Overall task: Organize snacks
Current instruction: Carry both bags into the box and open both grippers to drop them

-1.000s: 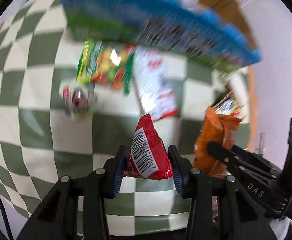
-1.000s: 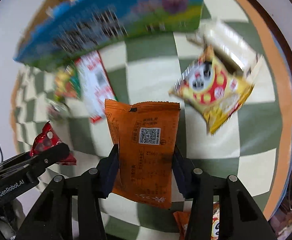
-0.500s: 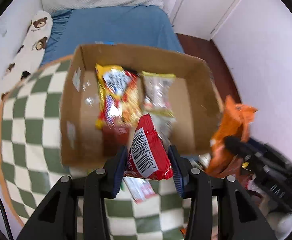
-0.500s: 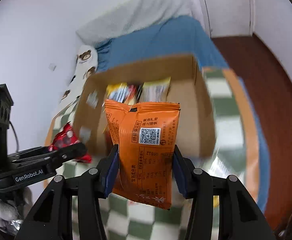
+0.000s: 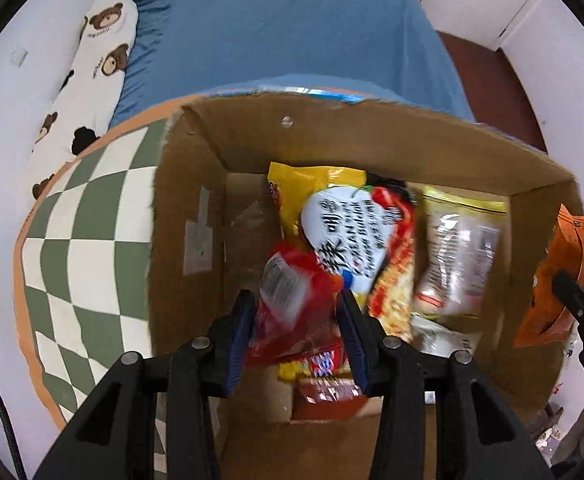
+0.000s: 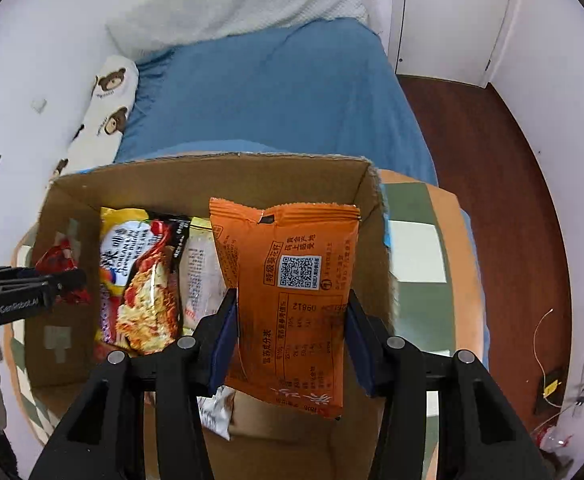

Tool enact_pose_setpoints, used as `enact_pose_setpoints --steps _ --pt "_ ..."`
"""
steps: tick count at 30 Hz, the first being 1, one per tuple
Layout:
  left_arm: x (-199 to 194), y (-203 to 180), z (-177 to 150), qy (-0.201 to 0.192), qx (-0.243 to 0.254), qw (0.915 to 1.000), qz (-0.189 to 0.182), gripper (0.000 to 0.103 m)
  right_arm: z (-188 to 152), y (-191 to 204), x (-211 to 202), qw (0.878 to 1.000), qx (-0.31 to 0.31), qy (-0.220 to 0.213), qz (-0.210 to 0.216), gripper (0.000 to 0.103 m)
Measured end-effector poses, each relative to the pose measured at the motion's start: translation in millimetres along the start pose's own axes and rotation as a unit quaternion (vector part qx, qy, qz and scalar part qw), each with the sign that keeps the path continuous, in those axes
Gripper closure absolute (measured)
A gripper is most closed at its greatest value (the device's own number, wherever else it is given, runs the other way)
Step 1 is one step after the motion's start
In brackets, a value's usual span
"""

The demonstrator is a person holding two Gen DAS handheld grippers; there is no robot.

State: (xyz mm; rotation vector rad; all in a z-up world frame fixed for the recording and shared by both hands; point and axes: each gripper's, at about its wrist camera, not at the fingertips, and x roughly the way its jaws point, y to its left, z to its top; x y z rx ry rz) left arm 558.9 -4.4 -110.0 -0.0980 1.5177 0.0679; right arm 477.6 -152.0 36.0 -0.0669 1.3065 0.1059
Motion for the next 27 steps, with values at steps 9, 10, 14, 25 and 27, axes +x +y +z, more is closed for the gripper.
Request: enact_pose_setpoints --steps 9,10,14,25,27 --pt "13 1 9 -0.016 -0.011 0.9995 -0.025 0.013 4 3 25 1.000 0.003 0.018 -0.019 0.011" --pt "13 0 10 -0.017 -0.011 0.9996 -0.021 0.013 3 3 25 1.000 0.003 0.016 -0.020 0.011" --pt "13 -1 7 -0.032 -0.011 0.9993 -0.018 0.013 1 3 24 1.000 0.008 0.011 -0.021 0.011" --pt "-8 -6 -27 -0.068 -0.021 0.9973 -0.019 0.013 -25 9 9 1.000 0.009 -0.007 -0.023 0.011" --pt "-15 -8 -35 -0.079 -0.022 0.9964 -0.021 0.013 -31 12 3 1.000 0.005 -0.016 -0.026 0.011"
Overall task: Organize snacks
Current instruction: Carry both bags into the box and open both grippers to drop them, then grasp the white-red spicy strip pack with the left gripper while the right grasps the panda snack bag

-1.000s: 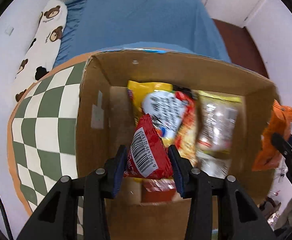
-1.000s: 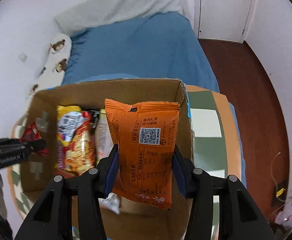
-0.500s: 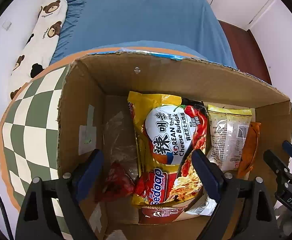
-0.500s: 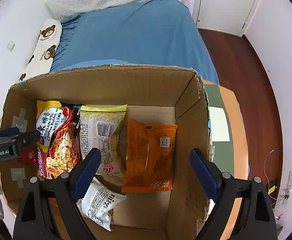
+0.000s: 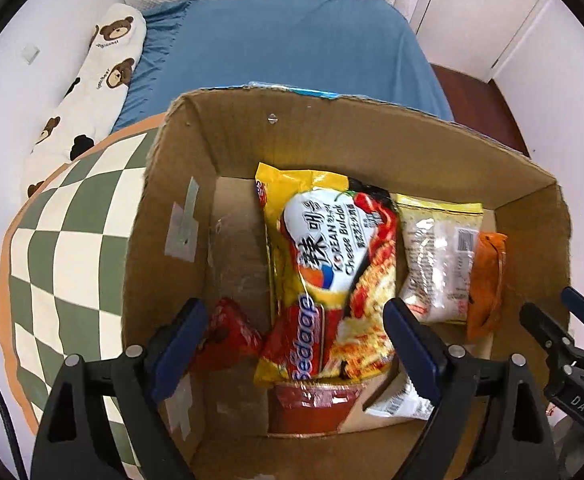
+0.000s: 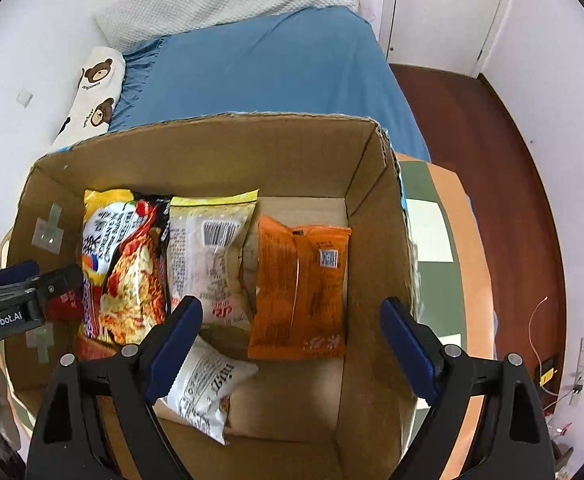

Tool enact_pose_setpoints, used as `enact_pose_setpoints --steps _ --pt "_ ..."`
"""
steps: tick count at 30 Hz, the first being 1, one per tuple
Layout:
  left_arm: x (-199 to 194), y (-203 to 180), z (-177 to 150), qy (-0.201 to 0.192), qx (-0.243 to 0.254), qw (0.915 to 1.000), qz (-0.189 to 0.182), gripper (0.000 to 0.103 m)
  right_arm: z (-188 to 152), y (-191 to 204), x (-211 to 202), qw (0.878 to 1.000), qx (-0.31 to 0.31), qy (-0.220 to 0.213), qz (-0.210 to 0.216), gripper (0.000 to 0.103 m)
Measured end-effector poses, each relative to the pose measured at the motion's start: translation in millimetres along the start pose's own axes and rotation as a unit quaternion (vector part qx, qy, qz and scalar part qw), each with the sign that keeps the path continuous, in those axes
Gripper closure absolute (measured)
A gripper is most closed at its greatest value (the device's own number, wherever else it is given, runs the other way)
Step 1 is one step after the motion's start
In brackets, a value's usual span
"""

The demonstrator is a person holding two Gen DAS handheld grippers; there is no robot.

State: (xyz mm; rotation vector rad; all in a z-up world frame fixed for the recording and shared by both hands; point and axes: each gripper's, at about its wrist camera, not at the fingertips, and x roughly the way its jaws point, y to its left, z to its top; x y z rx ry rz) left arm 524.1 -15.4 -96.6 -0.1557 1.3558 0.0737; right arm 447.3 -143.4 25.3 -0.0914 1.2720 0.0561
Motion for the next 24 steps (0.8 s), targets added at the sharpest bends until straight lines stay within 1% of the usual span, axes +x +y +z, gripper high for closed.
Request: enact_pose_setpoints --steps 7,13,17,24 --pt "-40 -7 -31 -0.049 0.007 0.9988 -0.002 0.013 -27 8 -39 0.999 -0.012 -0.042 -0.008 0.011" --pt "-84 -11 -65 -0.100 0.019 0.9948 0.002 0.013 -52 13 -78 0.997 -0.012 -0.073 0.000 0.011" --pt "-107 -11 -87 -0.125 0.024 0.9918 -0.001 0.013 -72 18 -105 0.995 -0.015 -0.095 0.002 0.011" --pt "-144 -11 -132 -0.155 0.030 0.9875 -0.009 0.013 -109 28 -153 0.991 -0.015 -0.129 0.016 0.011"
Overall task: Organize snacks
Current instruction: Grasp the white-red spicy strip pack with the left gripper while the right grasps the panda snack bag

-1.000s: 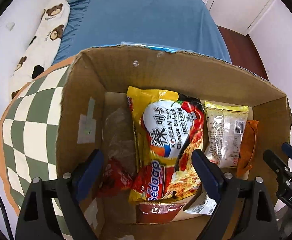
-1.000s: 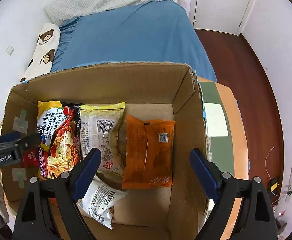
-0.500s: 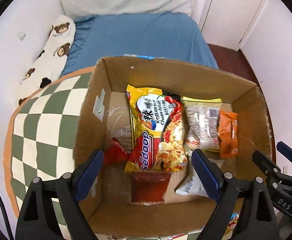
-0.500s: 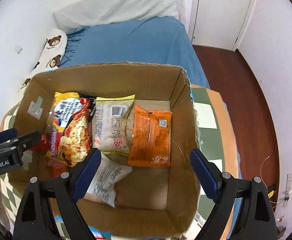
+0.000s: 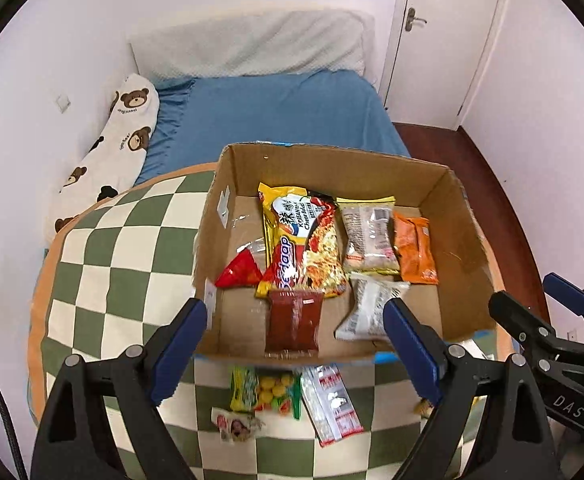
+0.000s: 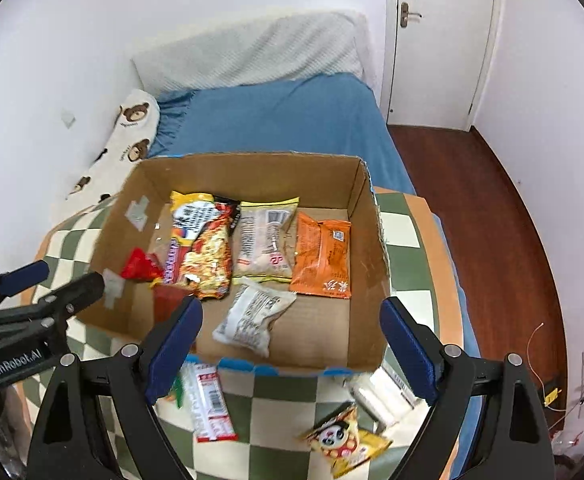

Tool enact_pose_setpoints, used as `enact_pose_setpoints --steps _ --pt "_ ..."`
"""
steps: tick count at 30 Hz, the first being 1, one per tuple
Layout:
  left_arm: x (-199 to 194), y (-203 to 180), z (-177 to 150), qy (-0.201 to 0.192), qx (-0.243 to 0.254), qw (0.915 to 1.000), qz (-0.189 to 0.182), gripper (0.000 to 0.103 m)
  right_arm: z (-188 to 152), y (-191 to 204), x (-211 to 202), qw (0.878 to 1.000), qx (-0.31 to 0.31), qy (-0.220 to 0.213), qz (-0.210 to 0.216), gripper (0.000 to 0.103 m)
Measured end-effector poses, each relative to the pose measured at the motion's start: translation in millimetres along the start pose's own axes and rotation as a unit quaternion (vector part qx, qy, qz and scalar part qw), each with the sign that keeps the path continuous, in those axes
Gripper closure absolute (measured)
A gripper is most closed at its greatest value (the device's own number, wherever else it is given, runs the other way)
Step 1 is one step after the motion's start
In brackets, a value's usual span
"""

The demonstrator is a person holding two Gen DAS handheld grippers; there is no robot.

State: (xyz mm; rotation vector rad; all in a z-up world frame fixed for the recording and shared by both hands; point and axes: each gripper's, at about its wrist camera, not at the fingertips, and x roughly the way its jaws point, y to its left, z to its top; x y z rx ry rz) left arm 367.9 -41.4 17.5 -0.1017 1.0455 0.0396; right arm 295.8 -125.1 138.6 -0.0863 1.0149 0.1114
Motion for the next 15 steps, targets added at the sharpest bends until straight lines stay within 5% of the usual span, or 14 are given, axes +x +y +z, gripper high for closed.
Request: enact_pose_setpoints --steps 8,15 --pt "-49 -5 -28 -0.032 0.003 0.9995 -0.002 0.013 -22 9 -59 0.999 0.000 -0.048 -0.009 0.007" --pt "-70 -6 -52 -0.034 0.002 0.9993 -0.011 0.013 -49 2 -86 0.998 0.037 -0.040 0.009 0.005"
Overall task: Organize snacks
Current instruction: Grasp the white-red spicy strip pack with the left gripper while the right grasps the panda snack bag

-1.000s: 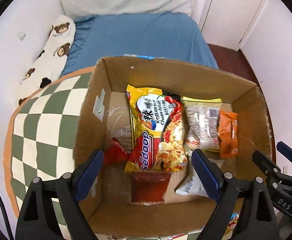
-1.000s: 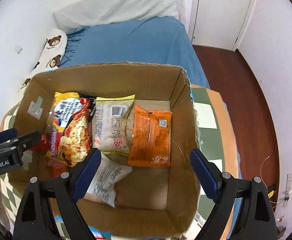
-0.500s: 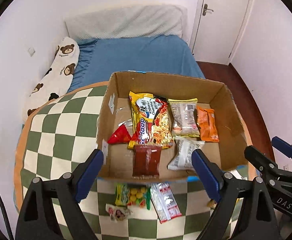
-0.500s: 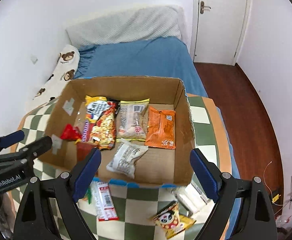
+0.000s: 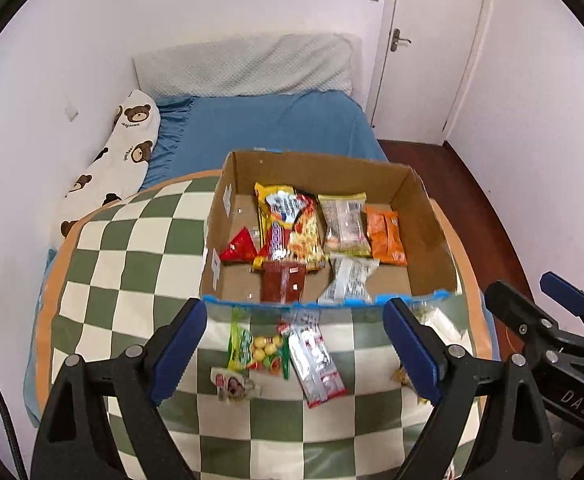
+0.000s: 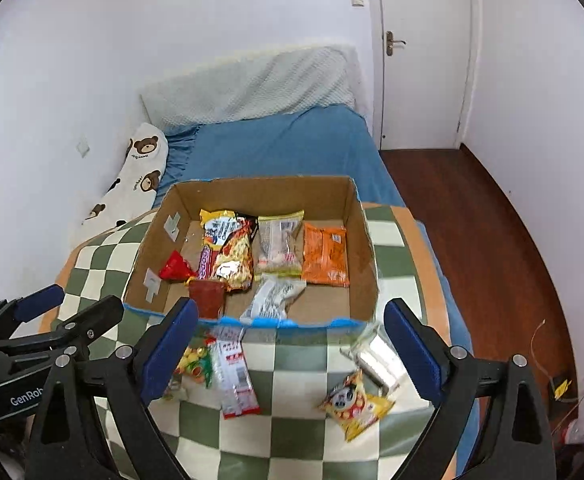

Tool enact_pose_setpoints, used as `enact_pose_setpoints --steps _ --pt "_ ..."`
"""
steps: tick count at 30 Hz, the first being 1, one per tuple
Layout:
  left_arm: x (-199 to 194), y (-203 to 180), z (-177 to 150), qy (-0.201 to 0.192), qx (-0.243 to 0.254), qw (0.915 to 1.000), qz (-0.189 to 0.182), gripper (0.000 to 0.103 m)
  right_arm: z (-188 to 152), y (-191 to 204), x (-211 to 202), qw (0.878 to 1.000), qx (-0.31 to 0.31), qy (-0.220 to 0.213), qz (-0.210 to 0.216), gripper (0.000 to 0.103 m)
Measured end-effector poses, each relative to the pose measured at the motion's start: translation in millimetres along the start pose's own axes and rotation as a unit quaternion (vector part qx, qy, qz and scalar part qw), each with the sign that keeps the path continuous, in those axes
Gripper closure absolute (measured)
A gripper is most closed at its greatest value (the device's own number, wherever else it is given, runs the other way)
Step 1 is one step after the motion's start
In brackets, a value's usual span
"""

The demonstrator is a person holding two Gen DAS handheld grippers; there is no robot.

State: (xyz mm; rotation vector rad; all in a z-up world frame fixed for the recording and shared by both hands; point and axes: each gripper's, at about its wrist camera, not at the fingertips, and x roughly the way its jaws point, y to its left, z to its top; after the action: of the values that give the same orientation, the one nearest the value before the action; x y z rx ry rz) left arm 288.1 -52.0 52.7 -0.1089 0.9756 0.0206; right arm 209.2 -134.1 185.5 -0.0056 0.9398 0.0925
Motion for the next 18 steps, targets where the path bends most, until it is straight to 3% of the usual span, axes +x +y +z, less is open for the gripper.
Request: enact_pose_setpoints --steps 4,8,9,12,18 --pt "12 3 -32 0.039 0.001 0.9993 -0.001 0.013 -44 -28 12 0.995 0.069 0.073 0.015 0.005" --pt "43 5 -76 0.105 0.005 0.9944 0.004 0.013 -108 -63 45 0.973 0.155 0.170 0.031 0.005" --pt "52 5 -86 0.124 0.004 0.9923 0.004 0.013 -135 -76 58 0.958 0.193 0.210 0.036 0.005" --pt "75 6 -117 0.170 0.003 0.9855 0.004 0.013 -191 -104 76 0.920 0.279 0.272 0.036 0.005" --pt "110 3 -163 0.234 0.001 0.9721 -0.005 0.013 -278 -138 86 0.858 0.394 0.330 0.006 0.005"
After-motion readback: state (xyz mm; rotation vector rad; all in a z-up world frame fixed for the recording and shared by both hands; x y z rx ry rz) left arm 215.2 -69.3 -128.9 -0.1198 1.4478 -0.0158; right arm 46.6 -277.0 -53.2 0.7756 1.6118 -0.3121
